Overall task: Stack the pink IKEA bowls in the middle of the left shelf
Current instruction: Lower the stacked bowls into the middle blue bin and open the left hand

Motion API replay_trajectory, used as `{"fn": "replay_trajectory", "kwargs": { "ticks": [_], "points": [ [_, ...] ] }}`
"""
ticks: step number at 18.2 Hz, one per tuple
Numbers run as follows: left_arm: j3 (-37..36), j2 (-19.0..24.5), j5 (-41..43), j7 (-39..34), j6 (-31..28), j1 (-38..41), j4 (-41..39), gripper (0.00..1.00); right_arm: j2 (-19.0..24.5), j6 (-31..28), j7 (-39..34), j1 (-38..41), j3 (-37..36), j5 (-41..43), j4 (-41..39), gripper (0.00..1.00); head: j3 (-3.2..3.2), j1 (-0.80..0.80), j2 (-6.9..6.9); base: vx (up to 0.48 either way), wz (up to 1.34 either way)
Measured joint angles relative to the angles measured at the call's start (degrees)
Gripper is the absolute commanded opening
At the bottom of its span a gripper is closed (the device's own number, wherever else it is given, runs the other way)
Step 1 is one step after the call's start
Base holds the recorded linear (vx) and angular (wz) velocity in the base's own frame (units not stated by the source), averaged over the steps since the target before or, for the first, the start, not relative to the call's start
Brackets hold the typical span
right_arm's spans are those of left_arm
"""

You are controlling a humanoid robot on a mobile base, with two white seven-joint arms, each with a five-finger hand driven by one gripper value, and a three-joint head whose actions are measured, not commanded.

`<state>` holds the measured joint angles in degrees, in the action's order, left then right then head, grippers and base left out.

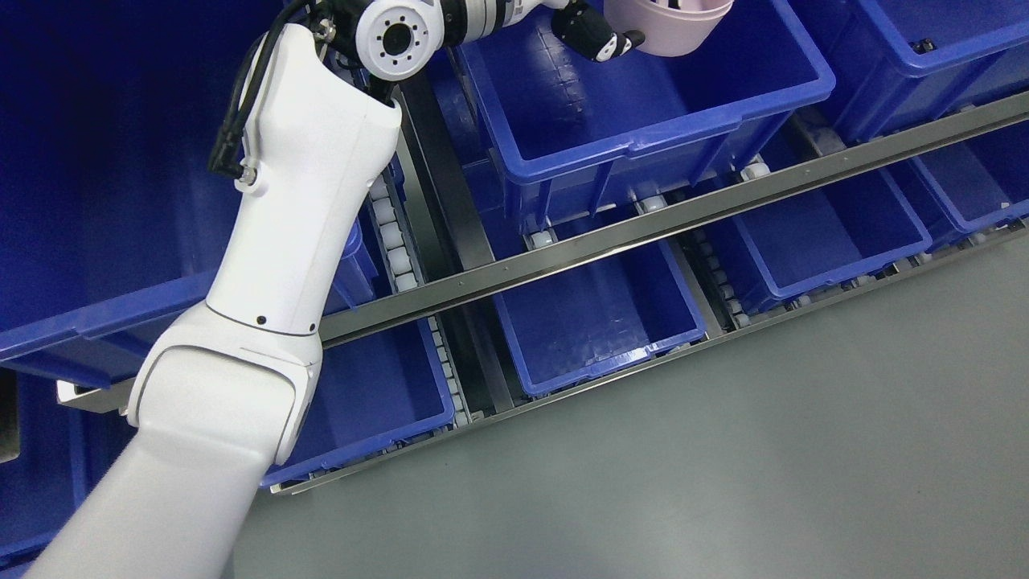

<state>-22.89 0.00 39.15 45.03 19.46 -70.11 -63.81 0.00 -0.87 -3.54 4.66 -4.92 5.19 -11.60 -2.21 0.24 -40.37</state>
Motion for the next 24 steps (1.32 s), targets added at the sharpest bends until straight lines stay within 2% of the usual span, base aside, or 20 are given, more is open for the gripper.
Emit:
{"fn": "replay_trajectory", "kwargs": {
  "ticks": [9,19,20,22,24],
  "points": [
    [-1.25,0.02,0.8,-0.98,0.12,1.58,3.27,0.1,0.0,-0.01,0.38,0.0,0.0,0.0,0.0,1.0,0.0,0.0,0.0,0.001,0.0],
    [0.62,2.17,1.0,-1.8,-0.18,1.98,4.97,0.14,0.0,-0.01,0.06,0.0,0.0,0.0,0.0,1.0,0.0,0.0,0.0,0.0,0.0],
    [0.87,2.33,1.0,-2.0,-0.18,2.0,5.18,0.18,0.0,-0.01,0.06,0.0,0.0,0.0,0.0,1.0,0.0,0.0,0.0,0.0,0.0],
    [1.31,2.58,1.01,-2.29,-0.22,2.24,5.53,0.32,0.0,-0.01,0.05,0.0,0.0,0.0,0.0,1.0,0.0,0.0,0.0,0.0,0.0],
    [1.76,2.71,1.01,-2.42,-0.32,2.7,5.86,0.4,0.0,-0.01,0.05,0.0,0.0,0.0,0.0,1.0,0.0,0.0,0.0,0.0,0.0]
  ]
}}
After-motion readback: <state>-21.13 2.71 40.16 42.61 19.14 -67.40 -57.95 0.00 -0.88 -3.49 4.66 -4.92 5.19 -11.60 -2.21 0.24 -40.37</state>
